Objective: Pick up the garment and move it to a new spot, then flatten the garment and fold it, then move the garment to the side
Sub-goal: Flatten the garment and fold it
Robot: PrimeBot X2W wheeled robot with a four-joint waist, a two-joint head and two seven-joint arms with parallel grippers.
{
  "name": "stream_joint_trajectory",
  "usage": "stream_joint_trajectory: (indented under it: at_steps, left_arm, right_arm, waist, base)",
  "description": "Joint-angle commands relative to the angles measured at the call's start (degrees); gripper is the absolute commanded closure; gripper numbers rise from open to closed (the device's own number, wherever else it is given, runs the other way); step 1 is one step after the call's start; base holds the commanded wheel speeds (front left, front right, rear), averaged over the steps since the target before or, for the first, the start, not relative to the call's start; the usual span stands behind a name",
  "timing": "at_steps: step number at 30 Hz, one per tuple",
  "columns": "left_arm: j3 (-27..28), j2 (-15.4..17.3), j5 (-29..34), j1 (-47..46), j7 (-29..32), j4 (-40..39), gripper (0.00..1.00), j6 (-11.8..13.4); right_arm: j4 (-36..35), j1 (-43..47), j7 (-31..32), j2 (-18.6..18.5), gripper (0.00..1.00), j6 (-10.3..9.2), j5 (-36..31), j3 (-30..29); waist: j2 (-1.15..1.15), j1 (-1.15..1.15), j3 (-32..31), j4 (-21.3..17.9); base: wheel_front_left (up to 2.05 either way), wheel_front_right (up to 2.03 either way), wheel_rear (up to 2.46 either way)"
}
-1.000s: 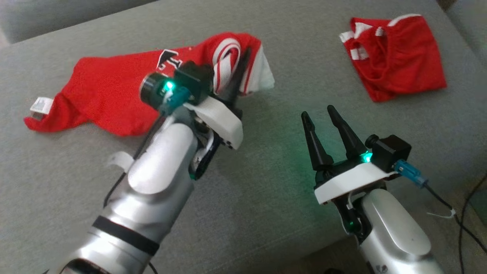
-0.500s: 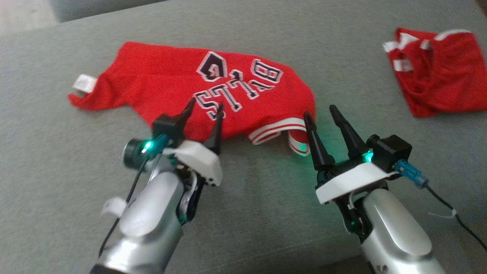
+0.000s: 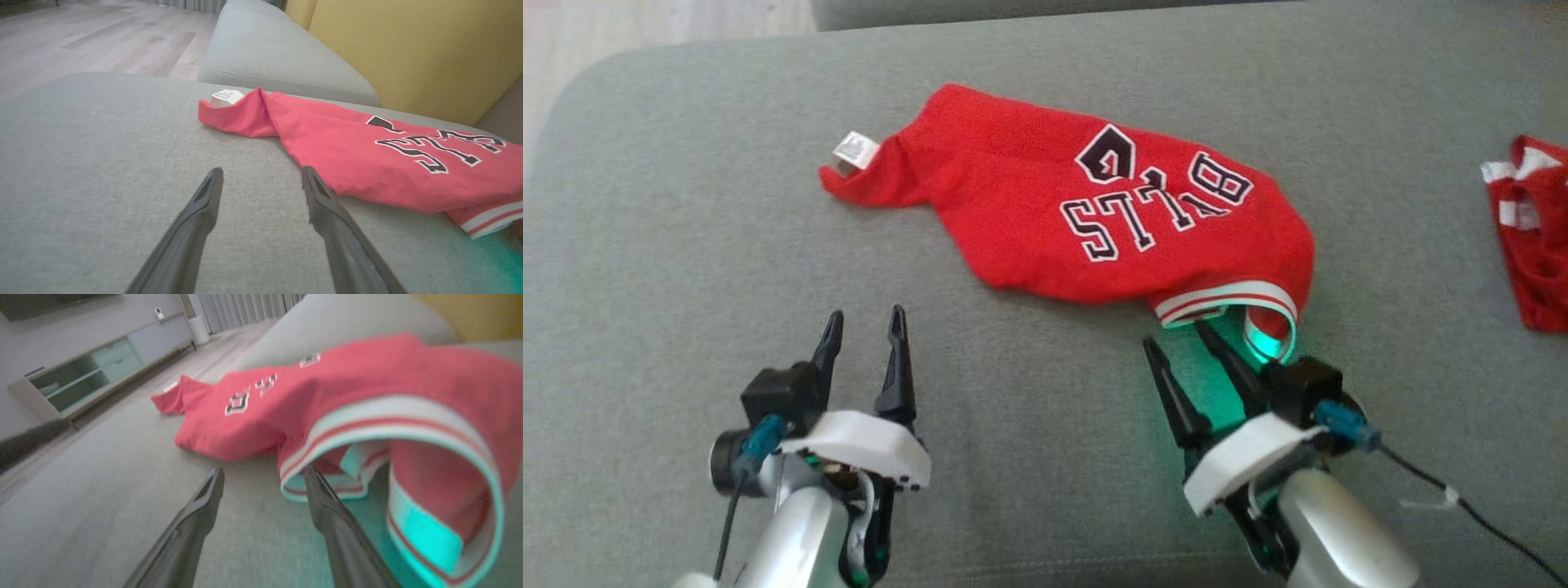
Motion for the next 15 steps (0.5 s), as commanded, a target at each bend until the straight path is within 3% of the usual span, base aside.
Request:
stream_joint_trajectory:
  at_steps: [1, 15]
  left_arm:
    - [2.2, 0.3, 0.3, -0.7, -0.3, -2.7, 0.0, -0.3]
    - [2.5, 0.3, -0.4, 2.5, -0.3, -4.9, 0.0, -0.5]
  right_arm:
    - [-0.1, 0.0, -0.8, 0.7, 0.0, 0.37, -0.3, 1.0]
    - [6.3, -2.9, -0.8, 0.7, 0.0, 0.37, -3.4, -6.1]
  waist:
    - [0.0, 0.0, -0.7, 1.2]
    - [0.0, 0.0, -0.3, 6.3]
  base:
    - [0.0, 0.0, 0.0]
    - [0.0, 0.0, 0.0]
